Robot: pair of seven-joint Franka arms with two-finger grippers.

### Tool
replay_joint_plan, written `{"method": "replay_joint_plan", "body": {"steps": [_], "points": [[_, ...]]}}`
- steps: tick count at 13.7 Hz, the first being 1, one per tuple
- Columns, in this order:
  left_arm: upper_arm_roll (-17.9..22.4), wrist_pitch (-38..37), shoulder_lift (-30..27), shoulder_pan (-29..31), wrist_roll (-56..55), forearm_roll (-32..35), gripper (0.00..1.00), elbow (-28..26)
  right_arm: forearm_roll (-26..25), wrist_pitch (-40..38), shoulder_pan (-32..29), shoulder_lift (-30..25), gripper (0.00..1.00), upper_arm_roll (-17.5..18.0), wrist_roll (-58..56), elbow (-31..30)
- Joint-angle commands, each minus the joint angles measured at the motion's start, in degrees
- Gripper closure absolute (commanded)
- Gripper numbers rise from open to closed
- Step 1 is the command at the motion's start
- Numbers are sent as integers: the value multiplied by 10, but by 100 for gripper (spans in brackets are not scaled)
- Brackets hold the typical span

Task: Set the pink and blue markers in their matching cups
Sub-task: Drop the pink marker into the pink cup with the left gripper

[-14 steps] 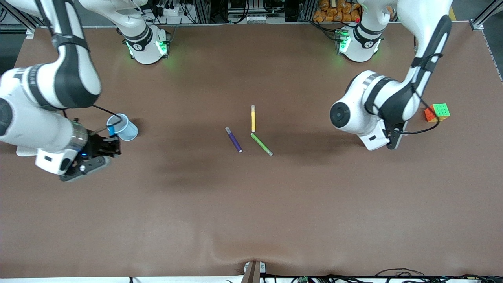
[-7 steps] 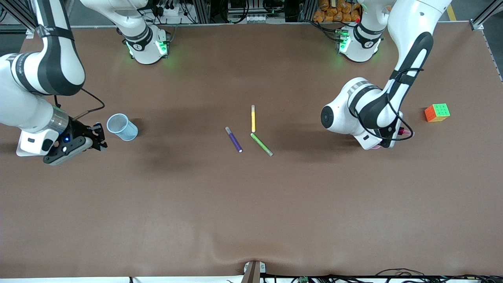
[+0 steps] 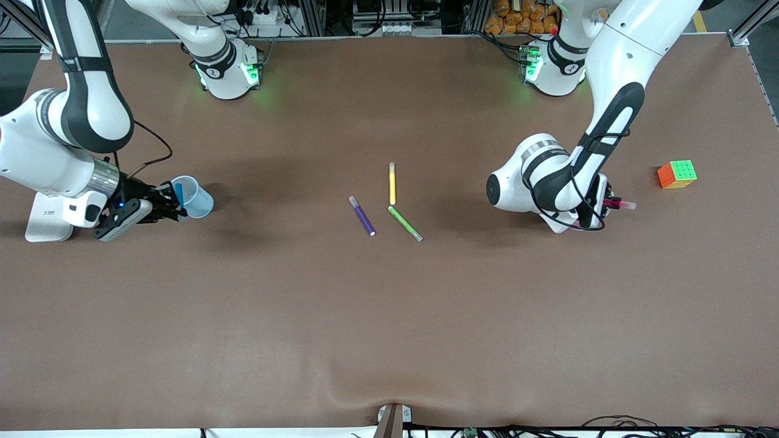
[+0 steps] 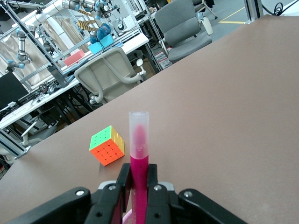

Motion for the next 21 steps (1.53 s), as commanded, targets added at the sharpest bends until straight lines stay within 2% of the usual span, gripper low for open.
{"method": "replay_joint_plan", "body": {"steps": [1,2,4,5,6,7,10,13,16,17,18,19,20,21], "points": [[-1,-15,11,-6,-2,3,100,23,35,10,-26,-15,100,9,-58,-34],[-1,-15,13,-8,-2,3,91,23,36,16,-29,-10,100,9,-69,-35],[-1,-14,17,-9,-2,1,60,26,54,22,-42,7,100,9,-115,-35],[-1,-15,18,-9,-2,0,39,30,73,22,-44,12,100,9,-144,-35],[-1,-14,18,-9,-1,-1,11,30,82,25,-47,17,100,9,-170,-39],[-2,-14,18,-9,5,-2,0,30,86,33,-55,21,100,9,-182,-41],[-10,-14,16,-9,32,-21,0,47,93,33,-62,29,100,9,-210,-42],[-23,-20,-7,-3,213,-149,0,150,116,31,-78,46,100,9,-267,-42],[-21,-28,-33,16,393,-263,0,216,120,4,-87,49,100,9,-274,-41],[-21,-29,-35,30,429,-288,0,232,121,-7,-90,49,84,9,-268,-40],[-22,-29,-44,39,467,-302,0,242,122,-21,-92,49,42,9,-265,-35],[-23,-29,-56,48,513,-326,0,250,122,-39,-95,49,31,9,-263,-28],[-22,-29,-71,58,566,-365,0,267,123,-60,-100,49,0,9,-259,-24],[-22,-29,-83,75,622,-397,0,283,123,-75,-106,49,0,9,-249,-17]]}}
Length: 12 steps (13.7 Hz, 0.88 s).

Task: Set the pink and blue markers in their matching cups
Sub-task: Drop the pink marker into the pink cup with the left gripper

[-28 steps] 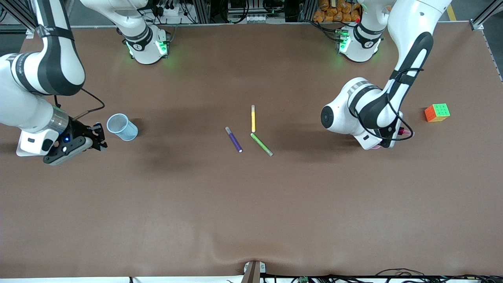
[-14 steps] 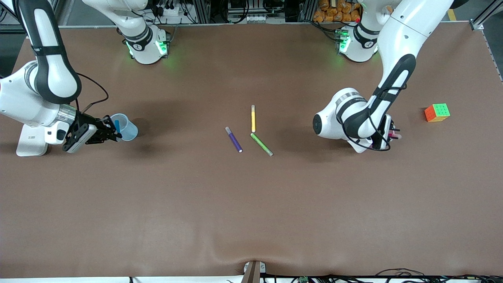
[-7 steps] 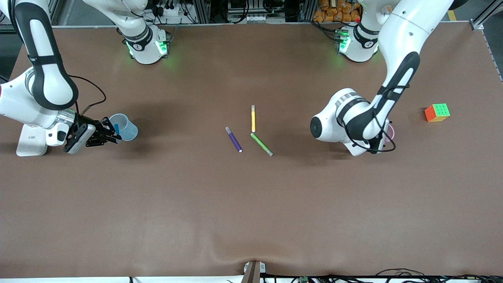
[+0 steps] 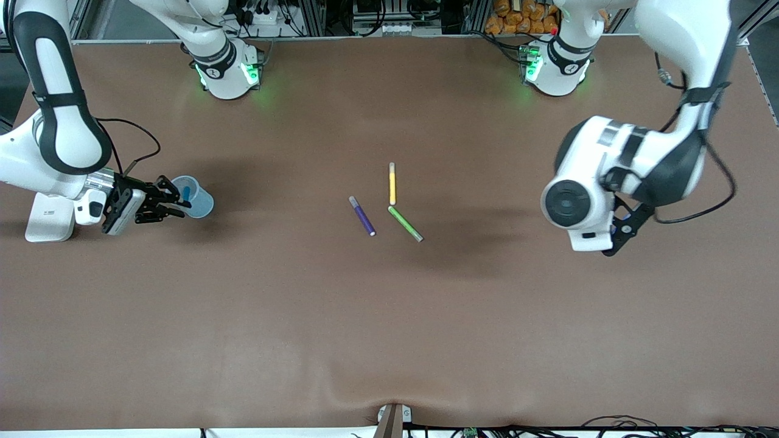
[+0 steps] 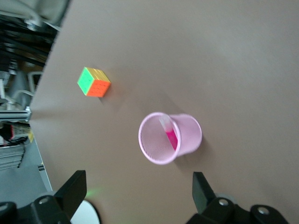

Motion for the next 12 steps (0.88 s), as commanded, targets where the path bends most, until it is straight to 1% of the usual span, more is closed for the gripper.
{"method": "replay_joint_plan", "body": {"steps": [1,3,4,5,6,7,9,10,12], "points": [[-3,-8,-36,30,128,-75,0,43,15,-51,-24,-5,0,8,20,22],[-3,-8,-73,39,190,-110,0,49,5,-100,-22,-5,0,9,95,61],[-3,-8,-87,39,214,-122,0,50,-9,-117,-16,-5,0,9,147,94],[-3,-8,-95,40,232,-137,0,61,-45,-137,-9,-5,0,12,204,135],[0,-8,-97,42,251,-149,0,80,-90,-160,10,0,0,12,276,184],[-3,-9,-101,55,273,-160,0,90,-120,-176,32,5,0,12,347,228],[-2,-8,-132,73,330,-186,0,91,-164,-190,62,28,0,12,431,311],[-2,-8,-144,89,361,-202,0,92,-189,-214,69,47,0,12,454,359],[1,-8,-163,119,418,-247,0,92,-210,-264,72,79,0,12,497,445]]}}
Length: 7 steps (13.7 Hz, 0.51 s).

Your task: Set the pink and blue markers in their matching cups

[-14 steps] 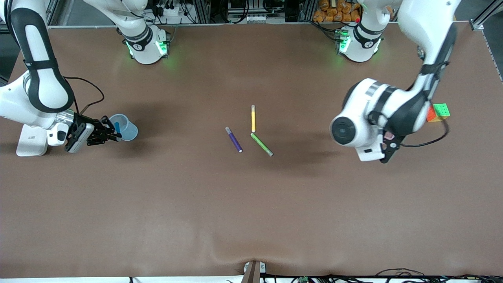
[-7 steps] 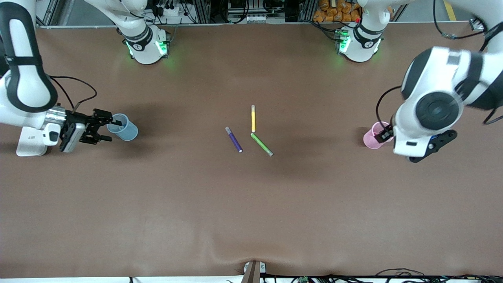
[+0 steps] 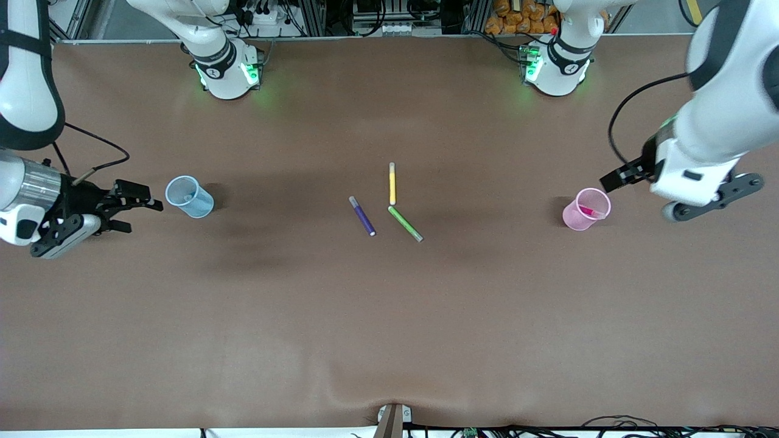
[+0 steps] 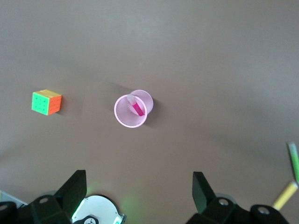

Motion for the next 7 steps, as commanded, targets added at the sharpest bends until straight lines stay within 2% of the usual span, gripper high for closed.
{"method": "replay_joint_plan", "body": {"steps": [1,4,7], "points": [[18,-8,-44,21,83,-55,0,-3,-28,-78,-3,68,0,-4,52,140],[142,-8,-86,-53,176,-61,0,-14,-85,-107,13,71,0,-3,86,201],[200,-5,-111,-66,264,-61,0,-36,-108,-158,18,58,0,-4,189,214]]}}
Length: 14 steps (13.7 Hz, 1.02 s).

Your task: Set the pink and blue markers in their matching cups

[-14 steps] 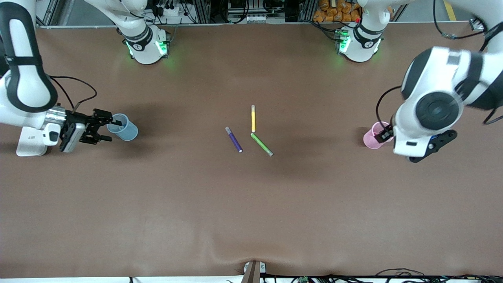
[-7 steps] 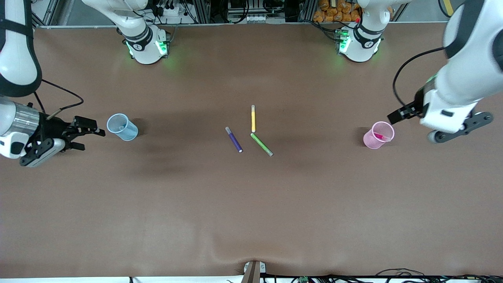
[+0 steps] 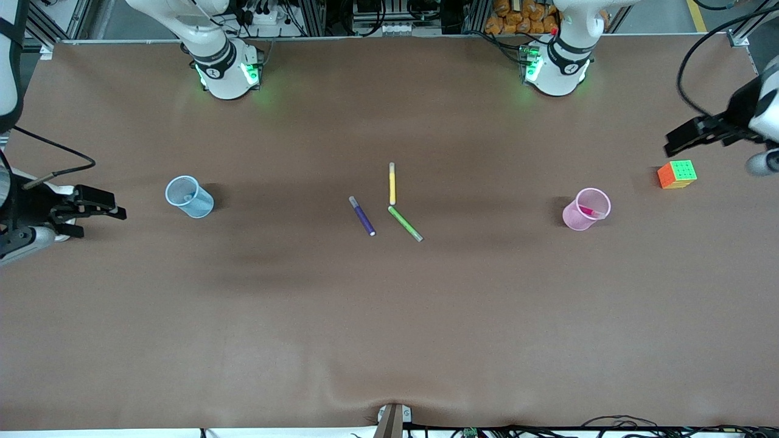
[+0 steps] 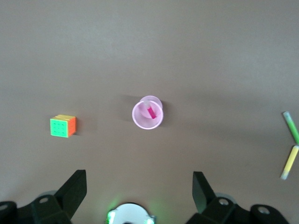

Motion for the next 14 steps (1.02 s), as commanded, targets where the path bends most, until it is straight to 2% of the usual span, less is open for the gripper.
{"method": "replay_joint_plan", "body": {"steps": [1,3,5,11,13,14], "points": [[44,2,-29,-11,58,-14,0,-29,-38,-47,10,-9,0,-1,113,31],[69,12,-45,-12,103,-16,0,-57,-99,-96,30,-31,0,2,143,35],[82,60,-96,-12,117,-19,0,-135,-114,-112,46,-67,0,-1,158,26],[79,54,-95,-10,119,-27,0,-127,-110,-82,38,-170,0,-2,151,-97],[79,52,-89,-8,119,-27,0,-129,-109,-58,38,-195,0,-2,151,-143],[79,49,-85,-9,119,-27,0,-128,-112,-55,39,-194,0,-2,151,-143]]}}
